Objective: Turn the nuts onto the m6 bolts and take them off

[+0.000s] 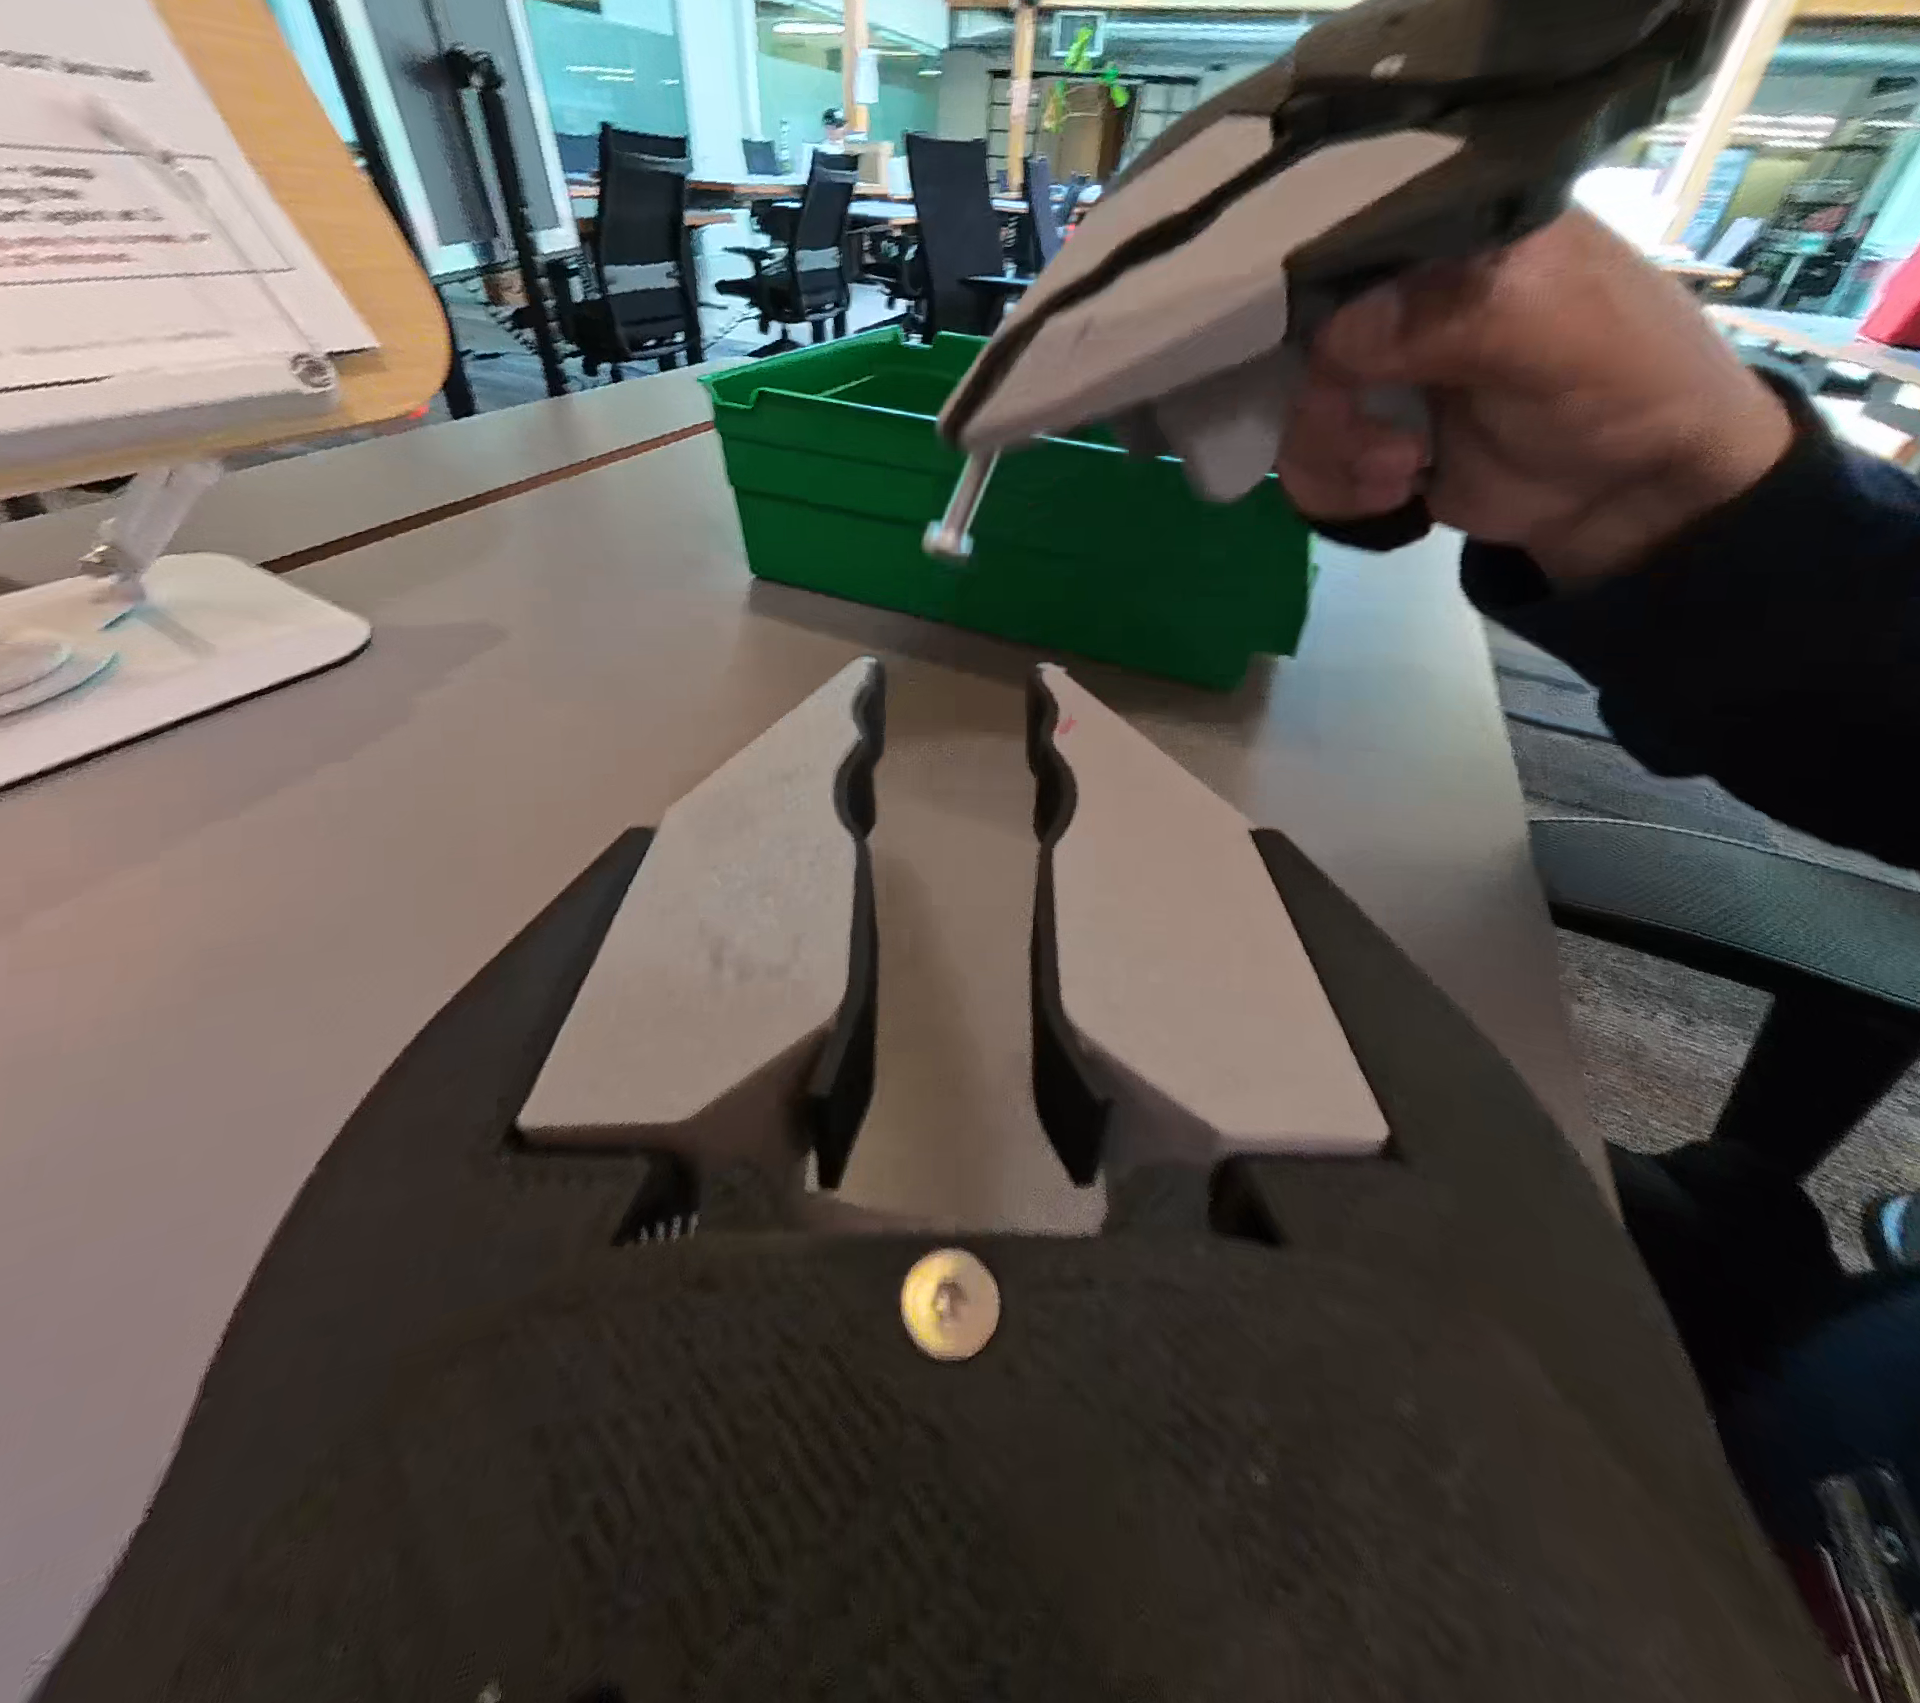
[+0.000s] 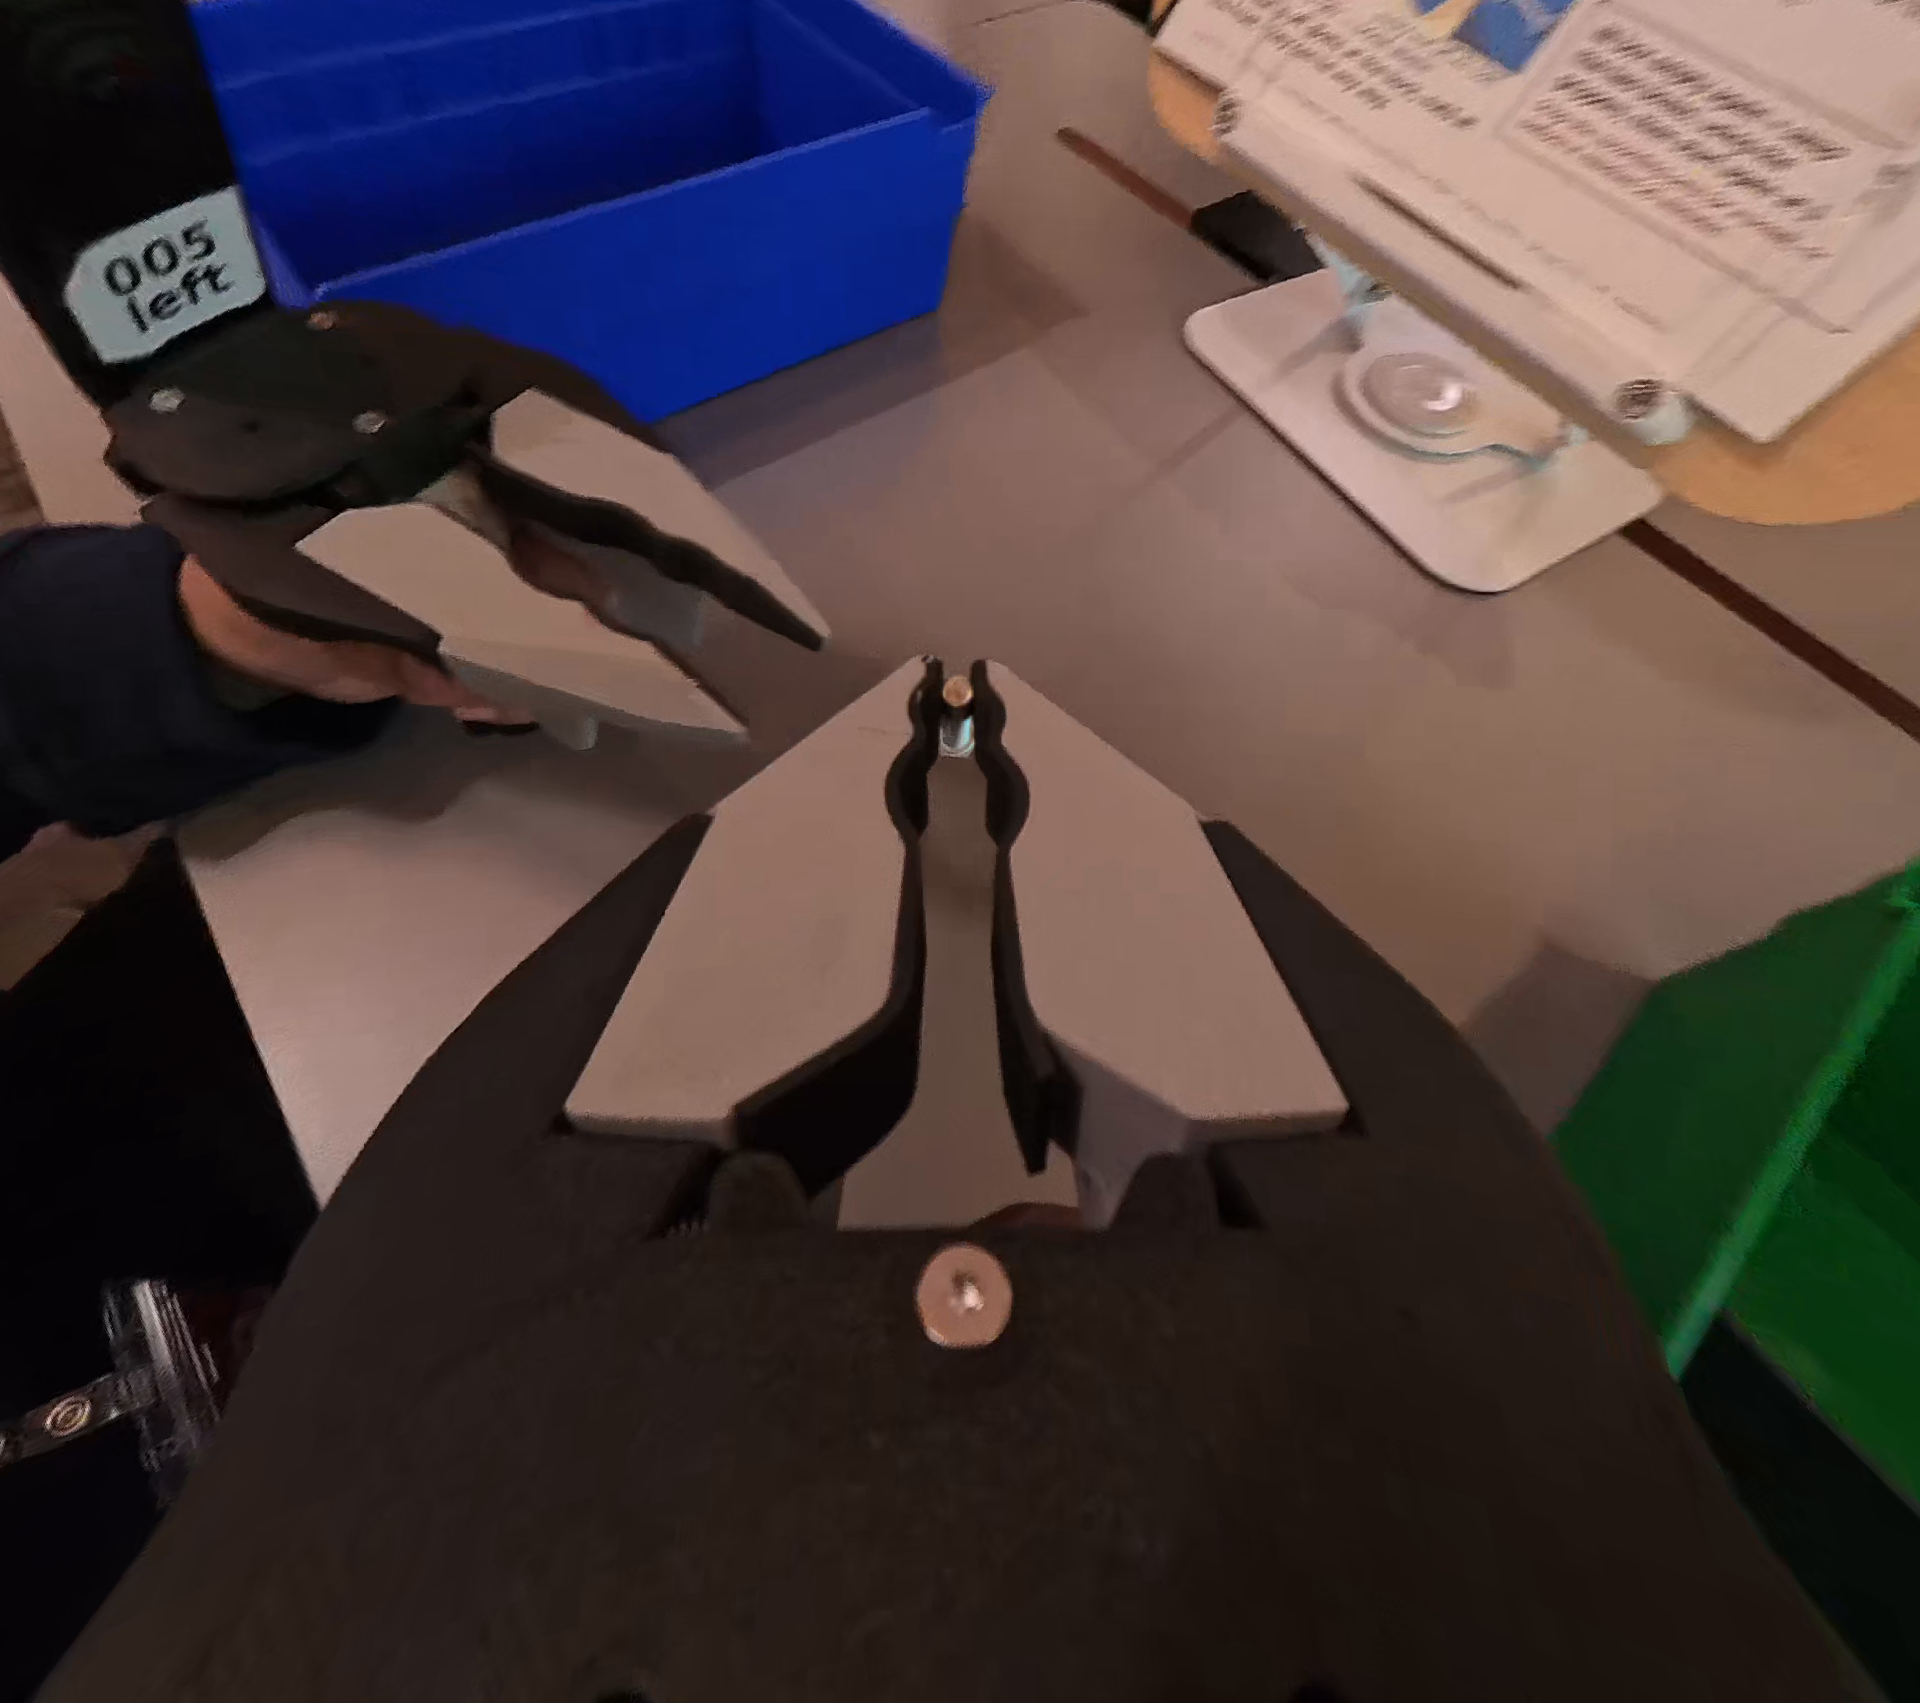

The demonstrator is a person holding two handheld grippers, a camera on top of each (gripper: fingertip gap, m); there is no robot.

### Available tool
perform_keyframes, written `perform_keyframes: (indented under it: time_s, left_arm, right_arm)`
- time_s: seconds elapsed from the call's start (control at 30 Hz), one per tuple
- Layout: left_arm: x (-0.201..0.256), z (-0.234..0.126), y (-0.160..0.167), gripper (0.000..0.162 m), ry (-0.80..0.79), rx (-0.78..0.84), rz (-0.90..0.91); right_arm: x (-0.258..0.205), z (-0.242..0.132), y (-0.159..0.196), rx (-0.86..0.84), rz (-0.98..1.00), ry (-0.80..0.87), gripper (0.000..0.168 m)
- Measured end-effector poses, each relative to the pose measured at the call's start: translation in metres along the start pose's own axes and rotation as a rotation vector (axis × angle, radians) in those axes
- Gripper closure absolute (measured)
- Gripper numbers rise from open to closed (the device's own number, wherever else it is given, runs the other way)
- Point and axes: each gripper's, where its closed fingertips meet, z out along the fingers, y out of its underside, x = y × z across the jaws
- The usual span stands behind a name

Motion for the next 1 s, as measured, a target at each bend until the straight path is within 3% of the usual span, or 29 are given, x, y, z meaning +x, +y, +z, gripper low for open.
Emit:
perform_keyframes:
  time_s: [0.07,0.2,0.33,0.47,0.53,0.7,0.83,1.0]
  left_arm:
    - [-0.002,0.0,-0.001,0.136,-0.007,0.009,-0.02]
    - [-0.006,0.003,0.009,0.138,-0.036,-0.052,-0.004]
    - [-0.005,0.006,0.016,0.139,-0.041,-0.088,0.02]
    - [-0.007,0.007,0.019,0.14,-0.042,-0.097,0.004]
    - [-0.008,0.008,0.021,0.14,-0.045,-0.109,0.001]
    - [-0.011,0.008,0.023,0.14,-0.058,-0.118,0.003]
    - [-0.026,-0.002,0.022,0.139,-0.17,-0.146,-0.012]
    - [-0.038,-0.077,-0.036,0.141,-0.321,-0.095,0.006]
  right_arm:
    - [0.028,-0.015,-0.01,0.028,0.023,0.057,0.167]
    - [0.152,-0.062,-0.004,-0.062,-0.031,0.479,0.166]
    - [0.246,-0.077,0.066,-0.342,0.109,0.605,0.166]
    - [0.281,-0.065,0.139,-0.587,0.194,0.596,0.157]
    - [0.29,-0.067,0.149,-0.642,0.19,0.646,0.148]
    - [0.256,-0.064,0.092,-0.453,0.12,0.625,0.142]
    - [0.169,-0.05,0.035,-0.249,0.017,0.44,0.14]
    - [0.075,-0.046,0.014,-0.107,-0.13,0.279,0.139]
